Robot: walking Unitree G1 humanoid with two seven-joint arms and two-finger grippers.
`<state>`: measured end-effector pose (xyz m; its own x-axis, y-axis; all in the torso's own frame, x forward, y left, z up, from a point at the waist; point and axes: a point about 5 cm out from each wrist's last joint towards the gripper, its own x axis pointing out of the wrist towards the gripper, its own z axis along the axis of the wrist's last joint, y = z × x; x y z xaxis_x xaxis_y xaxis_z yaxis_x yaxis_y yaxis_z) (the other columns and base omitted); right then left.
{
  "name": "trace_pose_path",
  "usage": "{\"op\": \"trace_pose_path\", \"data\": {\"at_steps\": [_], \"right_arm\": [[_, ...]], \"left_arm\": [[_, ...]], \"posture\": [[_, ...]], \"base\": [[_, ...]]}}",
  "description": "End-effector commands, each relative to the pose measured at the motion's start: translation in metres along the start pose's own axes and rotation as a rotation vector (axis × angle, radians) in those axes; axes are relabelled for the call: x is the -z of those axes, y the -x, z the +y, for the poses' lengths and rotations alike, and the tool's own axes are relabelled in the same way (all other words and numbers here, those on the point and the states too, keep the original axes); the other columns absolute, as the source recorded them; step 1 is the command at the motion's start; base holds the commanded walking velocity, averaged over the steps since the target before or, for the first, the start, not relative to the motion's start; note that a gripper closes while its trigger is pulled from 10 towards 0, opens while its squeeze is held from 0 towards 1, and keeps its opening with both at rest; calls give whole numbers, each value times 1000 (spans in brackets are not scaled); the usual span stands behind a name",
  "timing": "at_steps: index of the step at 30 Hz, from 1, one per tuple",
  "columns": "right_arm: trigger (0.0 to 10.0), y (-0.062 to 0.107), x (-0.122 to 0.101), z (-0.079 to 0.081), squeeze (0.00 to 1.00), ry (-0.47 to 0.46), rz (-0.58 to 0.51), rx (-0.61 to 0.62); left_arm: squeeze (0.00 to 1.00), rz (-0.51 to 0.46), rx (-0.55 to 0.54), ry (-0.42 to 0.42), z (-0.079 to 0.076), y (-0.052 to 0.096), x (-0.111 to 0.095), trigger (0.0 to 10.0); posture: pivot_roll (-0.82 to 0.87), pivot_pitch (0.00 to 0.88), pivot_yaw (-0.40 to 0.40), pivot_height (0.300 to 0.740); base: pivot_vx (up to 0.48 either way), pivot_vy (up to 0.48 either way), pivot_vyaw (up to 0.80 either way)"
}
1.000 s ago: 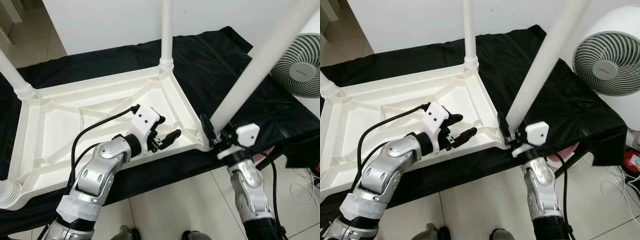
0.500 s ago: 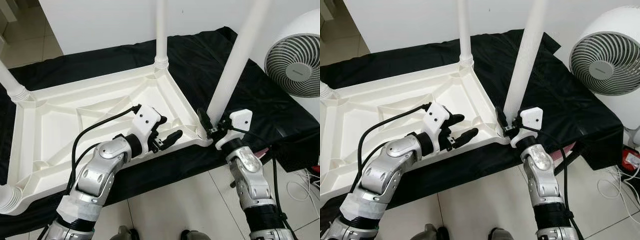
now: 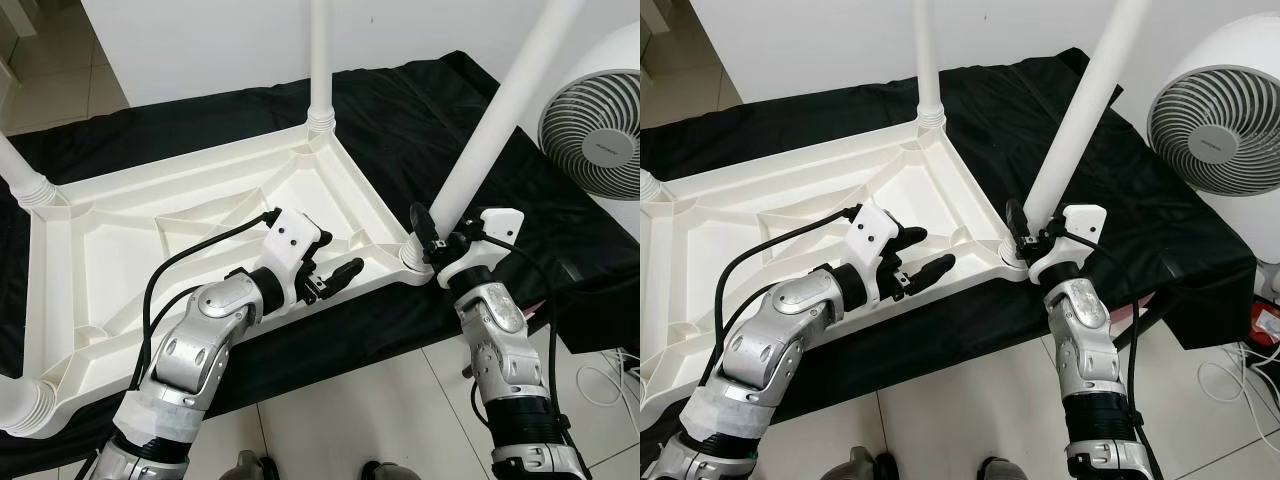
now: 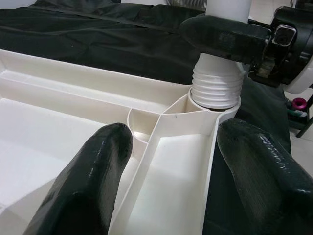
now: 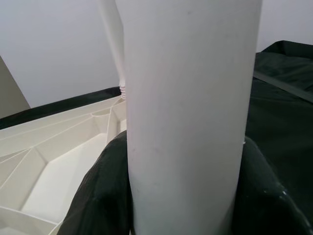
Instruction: Building children table
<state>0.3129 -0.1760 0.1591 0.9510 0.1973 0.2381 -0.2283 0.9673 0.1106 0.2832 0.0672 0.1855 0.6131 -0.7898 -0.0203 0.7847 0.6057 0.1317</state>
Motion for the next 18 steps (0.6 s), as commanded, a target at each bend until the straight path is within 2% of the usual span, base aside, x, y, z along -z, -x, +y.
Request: {"op": "trace_pose_path", "data": {"at_steps": [1, 2, 4, 5, 7, 9, 18], "right_arm": [[10000, 26, 43, -11, 0, -19, 202, 95], [10000, 26, 43, -11, 0, -19, 202, 95], [10000, 27, 41, -6, 0, 105, 187, 54], [10000, 27, 41, -6, 0, 105, 187, 54], [10000, 28, 37, 3, 0, 241, 164, -25], [10000, 29, 37, 8, 0, 277, 156, -58], [10000, 40, 44, 15, 0, 273, 154, -113]], "left_arm": [[0, -1, -3, 2, -3, 1, -1, 10000], [0, -1, -3, 2, -3, 1, -1, 10000], [0, 1, -1, 2, -3, 1, 0, 10000], [0, 1, -1, 2, -3, 1, 0, 10000], [0, 2, -1, 2, -3, 1, 0, 10000], [0, 2, -1, 3, -3, 1, 0, 10000], [0, -2, -13, 6, -2, 2, -1, 10000]], "posture": [[-86, 124, 86, 740], [-86, 124, 86, 740], [-86, 124, 86, 740], [-86, 124, 86, 740], [-86, 124, 86, 740], [-86, 124, 86, 740], [-84, 143, 80, 740]], "base": [[0, 0, 0], [0, 0, 0], [0, 0, 0], [0, 0, 0], [0, 0, 0], [0, 0, 0], [0, 0, 0]]}}
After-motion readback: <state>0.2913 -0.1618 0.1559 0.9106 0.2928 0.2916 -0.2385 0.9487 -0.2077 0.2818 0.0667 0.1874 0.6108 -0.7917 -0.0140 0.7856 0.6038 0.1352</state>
